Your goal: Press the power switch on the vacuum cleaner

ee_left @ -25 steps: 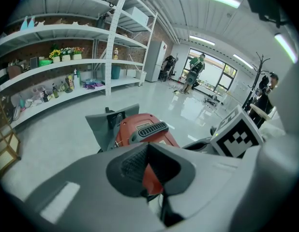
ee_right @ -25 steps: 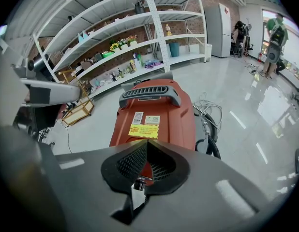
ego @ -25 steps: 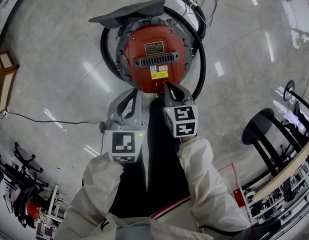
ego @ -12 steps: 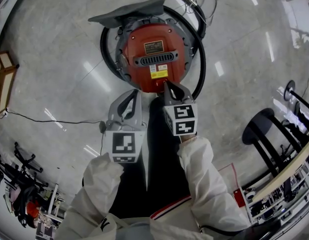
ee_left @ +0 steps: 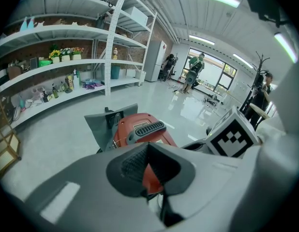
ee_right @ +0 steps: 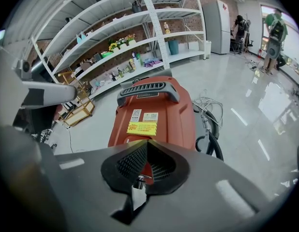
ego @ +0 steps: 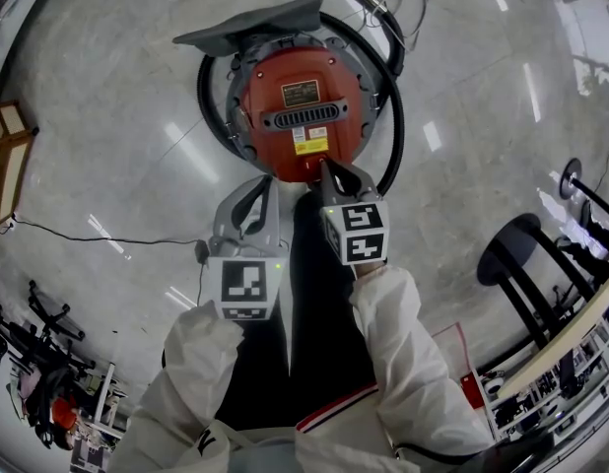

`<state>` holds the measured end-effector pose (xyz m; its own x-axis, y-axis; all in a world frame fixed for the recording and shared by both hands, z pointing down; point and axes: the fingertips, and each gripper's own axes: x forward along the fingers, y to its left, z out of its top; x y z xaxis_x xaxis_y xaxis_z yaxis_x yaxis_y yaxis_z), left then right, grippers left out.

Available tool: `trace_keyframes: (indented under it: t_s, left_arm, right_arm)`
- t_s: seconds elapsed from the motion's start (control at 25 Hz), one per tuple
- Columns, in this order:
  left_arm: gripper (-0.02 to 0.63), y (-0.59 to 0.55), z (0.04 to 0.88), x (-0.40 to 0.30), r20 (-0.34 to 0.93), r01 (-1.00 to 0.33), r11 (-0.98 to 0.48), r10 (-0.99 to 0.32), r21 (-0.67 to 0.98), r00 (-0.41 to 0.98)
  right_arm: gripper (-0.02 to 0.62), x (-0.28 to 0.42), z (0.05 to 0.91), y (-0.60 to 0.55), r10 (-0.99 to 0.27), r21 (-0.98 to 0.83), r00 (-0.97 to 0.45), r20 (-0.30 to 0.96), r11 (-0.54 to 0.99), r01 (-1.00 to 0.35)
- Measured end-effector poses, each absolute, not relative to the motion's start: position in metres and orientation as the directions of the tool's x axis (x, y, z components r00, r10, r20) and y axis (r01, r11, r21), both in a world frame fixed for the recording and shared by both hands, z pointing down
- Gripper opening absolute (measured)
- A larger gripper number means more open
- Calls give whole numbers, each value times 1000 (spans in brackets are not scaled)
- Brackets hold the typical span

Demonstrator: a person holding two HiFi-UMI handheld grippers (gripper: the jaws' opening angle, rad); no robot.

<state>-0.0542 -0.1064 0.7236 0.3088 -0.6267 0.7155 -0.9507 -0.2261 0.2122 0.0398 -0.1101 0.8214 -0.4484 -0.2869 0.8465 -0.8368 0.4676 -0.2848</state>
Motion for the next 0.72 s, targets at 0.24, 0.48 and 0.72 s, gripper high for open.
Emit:
trace_keyframes:
  t_s: [0.24, 0.48, 0.72]
  left_arm:
    - [0, -100, 714, -55, 707, -946, -249, -630, 210, 323]
    - [0, -96, 697, -63, 680, -943, -271, -656, 193, 328]
    - [0, -79, 680, -78, 664, -941, -287, -671, 177, 330]
  right_arm:
    - [0, 39, 810, -101, -299, -280, -443, 845, 457, -844]
    - [0, 37, 791, -98, -332, -255, -432, 838, 462, -849]
    - [0, 38, 772, -97, -397, -224, -401, 826, 421, -879]
